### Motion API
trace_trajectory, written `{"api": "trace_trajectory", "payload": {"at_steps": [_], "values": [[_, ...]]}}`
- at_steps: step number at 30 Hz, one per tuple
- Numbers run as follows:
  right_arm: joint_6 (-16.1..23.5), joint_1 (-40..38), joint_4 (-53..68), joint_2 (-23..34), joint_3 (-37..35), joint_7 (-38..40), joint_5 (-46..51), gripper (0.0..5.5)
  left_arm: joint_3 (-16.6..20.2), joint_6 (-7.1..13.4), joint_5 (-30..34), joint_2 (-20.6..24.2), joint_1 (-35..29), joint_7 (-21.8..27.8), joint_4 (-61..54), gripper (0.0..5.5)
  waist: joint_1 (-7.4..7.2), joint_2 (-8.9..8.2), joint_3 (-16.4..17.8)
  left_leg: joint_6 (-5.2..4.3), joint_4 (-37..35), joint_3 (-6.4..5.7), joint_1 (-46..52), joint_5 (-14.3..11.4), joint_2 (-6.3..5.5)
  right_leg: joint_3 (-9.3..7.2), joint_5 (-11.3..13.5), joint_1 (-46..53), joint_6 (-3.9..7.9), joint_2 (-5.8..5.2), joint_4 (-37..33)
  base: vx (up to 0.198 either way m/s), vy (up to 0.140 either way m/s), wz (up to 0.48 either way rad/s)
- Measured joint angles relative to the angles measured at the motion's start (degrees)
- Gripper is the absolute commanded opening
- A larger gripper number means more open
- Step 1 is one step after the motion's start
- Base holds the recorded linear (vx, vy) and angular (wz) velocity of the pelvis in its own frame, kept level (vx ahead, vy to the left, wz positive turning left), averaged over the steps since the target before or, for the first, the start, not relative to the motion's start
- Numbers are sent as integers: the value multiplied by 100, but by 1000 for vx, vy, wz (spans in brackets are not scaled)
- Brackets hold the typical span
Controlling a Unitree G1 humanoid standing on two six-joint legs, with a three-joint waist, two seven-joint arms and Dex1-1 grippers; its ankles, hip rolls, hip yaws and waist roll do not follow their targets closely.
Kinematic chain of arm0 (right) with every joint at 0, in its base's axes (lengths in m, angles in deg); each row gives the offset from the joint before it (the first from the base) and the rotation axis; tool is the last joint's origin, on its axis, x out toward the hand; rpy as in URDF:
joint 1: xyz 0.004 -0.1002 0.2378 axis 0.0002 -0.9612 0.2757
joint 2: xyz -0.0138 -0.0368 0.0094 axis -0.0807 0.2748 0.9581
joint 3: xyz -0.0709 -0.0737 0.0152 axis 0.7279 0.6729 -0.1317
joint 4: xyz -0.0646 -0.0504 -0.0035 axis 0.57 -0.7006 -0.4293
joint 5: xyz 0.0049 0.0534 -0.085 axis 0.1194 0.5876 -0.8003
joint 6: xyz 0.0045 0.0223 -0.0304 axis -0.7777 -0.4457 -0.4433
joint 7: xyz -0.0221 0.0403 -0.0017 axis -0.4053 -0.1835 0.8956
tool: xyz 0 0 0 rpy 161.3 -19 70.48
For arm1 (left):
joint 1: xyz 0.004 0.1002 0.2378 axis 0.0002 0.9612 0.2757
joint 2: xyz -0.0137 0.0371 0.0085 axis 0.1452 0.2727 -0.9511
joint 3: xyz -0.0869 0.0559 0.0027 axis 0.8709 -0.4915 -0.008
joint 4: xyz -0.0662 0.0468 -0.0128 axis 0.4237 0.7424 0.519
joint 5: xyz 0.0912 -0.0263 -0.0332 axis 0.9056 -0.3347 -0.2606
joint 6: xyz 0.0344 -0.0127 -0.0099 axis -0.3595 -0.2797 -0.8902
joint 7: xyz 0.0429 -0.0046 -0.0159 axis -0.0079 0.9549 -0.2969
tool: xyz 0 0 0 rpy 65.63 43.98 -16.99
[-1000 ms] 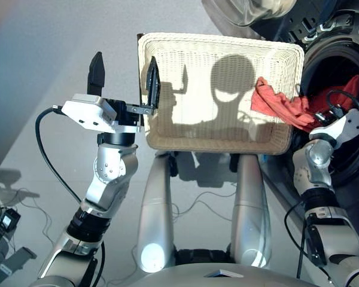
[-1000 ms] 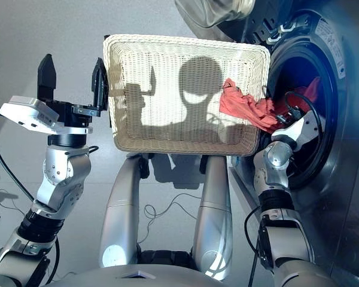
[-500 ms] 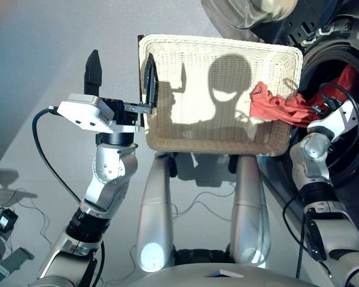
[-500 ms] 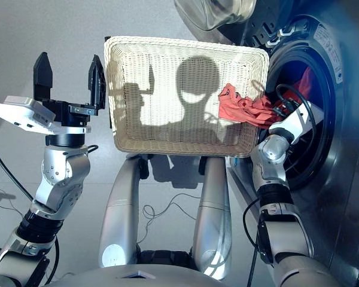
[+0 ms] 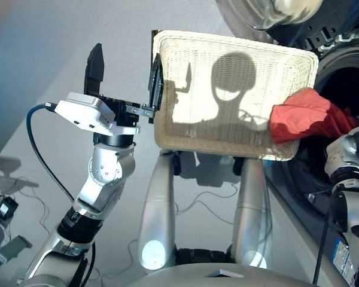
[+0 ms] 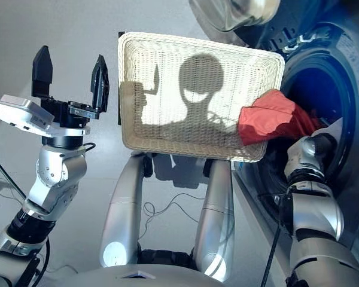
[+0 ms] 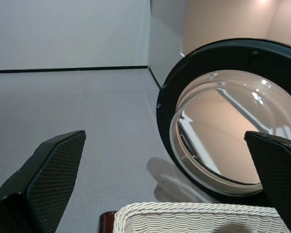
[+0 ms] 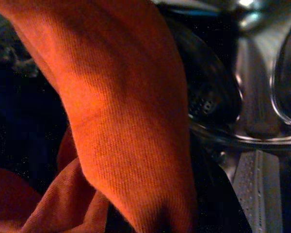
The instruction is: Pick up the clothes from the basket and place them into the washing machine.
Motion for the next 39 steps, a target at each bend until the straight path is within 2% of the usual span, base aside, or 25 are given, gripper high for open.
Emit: {"api": "trace_trajectory", "payload": {"at_steps": [6, 11, 12, 14, 17, 20, 25, 30, 34, 39], "values": [[26, 81, -23, 207, -172, 1, 517, 0, 15, 1, 1, 18, -46, -11, -58, 550, -4, -2, 1, 83, 166, 32, -193, -81, -31, 35, 26, -113, 71, -33, 10, 0, 0, 0], [265, 83, 257, 313, -414, 461, 603, 0, 39, 2, 0, 66, -38, -24, -94, 550, -8, -2, 2, 132, 292, 91, -295, -145, -71, 121, 10, -214, 127, -67, 97, 0, 0, 0], [271, 84, 265, 328, -413, 518, 593, 550, 39, 2, 0, 66, -41, -24, -94, 550, -7, -3, 2, 141, 303, 100, -299, -150, -74, 136, 14, -218, 136, -68, 97, 0, 0, 0], [270, 93, 249, 339, -409, 487, 599, 550, 39, 4, -1, 76, -48, -20, -94, 550, -5, -2, 2, 140, 327, 113, -298, -174, -78, 157, 1, -217, 168, -71, 100, 0, 0, 0], [263, 99, 235, 347, -334, 80, 622, 550, 34, 7, -8, 74, -57, 1, -93, 550, -11, -3, 2, 159, 336, 121, -300, -174, -77, 166, 18, -217, 153, -70, 93, 0, 0, 0], [251, 72, 313, 353, 18, -373, 624, 550, 34, 7, -18, 51, -52, 7, -92, 550, -37, -3, 2, 160, 358, 123, -298, -183, -68, 165, 20, -211, 156, -66, 94, 0, 0, 0], [186, -392, 1523, 240, 664, -615, 225, 550, 58, 7, -59, -66, -43, 66, -98, 550, -159, -2, 1, 157, 369, 123, -279, -195, -36, 162, 22, -188, 146, -44, 87, 0, 0, 0], [198, -1263, 3246, -388, 1156, -734, -506, 550, 161, 3, -72, -221, 26, 133, -133, 550, -328, -51, -3, 128, 366, 122, -240, -211, 27, 165, 16, -175, 115, 30, 98, 0, 0, 0], [109, -1655, 3585, -739, 1923, -1132, -1206, 550, 163, 1, -72, -301, 12, 173, -133, 550, -345, -55, -2, 106, 376, 122, -237, -223, 77, 158, 14, -185, 81, 57, 111, 0, 0, 0], [10, -1862, 3915, -1216, 2351, -1542, -1208, 550, 163, -9, -72, -306, 72, 189, -131, 550, -385, -58, -3, 100, 375, 125, -237, -224, 79, 160, 9, -193, 78, 60, 120, 0, 0, 0]]}}
